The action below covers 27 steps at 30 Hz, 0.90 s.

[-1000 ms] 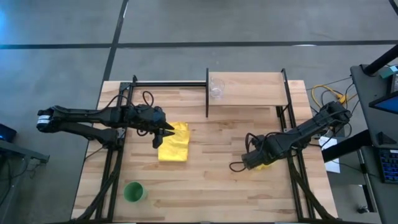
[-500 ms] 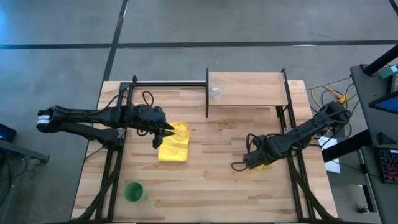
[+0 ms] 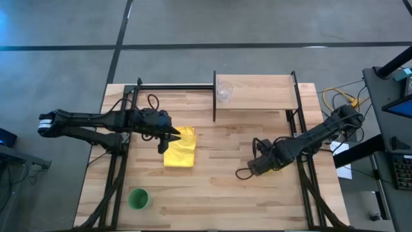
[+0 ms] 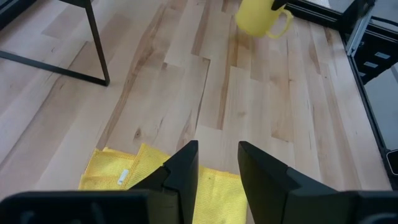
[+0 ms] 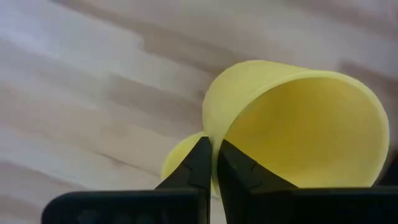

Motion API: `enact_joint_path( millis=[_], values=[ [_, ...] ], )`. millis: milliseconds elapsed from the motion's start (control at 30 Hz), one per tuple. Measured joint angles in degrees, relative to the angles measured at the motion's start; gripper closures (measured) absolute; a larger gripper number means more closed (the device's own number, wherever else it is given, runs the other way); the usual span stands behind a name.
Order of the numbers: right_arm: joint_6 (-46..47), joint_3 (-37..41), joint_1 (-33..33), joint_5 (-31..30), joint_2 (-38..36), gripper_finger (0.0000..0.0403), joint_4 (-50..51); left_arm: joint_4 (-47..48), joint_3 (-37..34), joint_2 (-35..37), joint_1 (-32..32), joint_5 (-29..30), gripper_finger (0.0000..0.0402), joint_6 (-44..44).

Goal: Stack small to large cups/mugs on shelf
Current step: Put the yellow mug on the shelf

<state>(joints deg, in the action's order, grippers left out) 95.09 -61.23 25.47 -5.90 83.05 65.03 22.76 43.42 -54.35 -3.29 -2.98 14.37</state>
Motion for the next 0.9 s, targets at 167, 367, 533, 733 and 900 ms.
enact_joint_path(
  millis=[167, 367, 533, 733, 900],
  values=[
    [-7.75, -9.99, -4.38, -9.25, -0.40, 0.0393, 5.31, -0.14, 0.00, 0.00, 0.00, 0.00, 0.0302, 0.00],
    [-21.05, -23.43, -12.40, -17.96, -0.42, 0.0394, 13.51, -1.33, 0.00, 0.00, 0.02, 0.00, 0.0302, 0.11],
    [-34.08, -33.82, -20.47, -22.36, 0.39, 0.0394, 15.84, -1.33, 0.00, 0.02, 0.01, 0.00, 0.0302, 0.24],
    [-47.52, -43.33, -30.26, -23.06, 4.26, 0.0394, 18.06, -1.33, 0.00, 0.02, 0.00, 0.00, 0.0302, 0.26],
    [-54.20, -49.09, -37.68, -15.61, 9.99, 0.0394, 25.42, -1.31, 0.00, 0.02, 0.00, 0.00, 0.0302, 0.28]
  ],
)
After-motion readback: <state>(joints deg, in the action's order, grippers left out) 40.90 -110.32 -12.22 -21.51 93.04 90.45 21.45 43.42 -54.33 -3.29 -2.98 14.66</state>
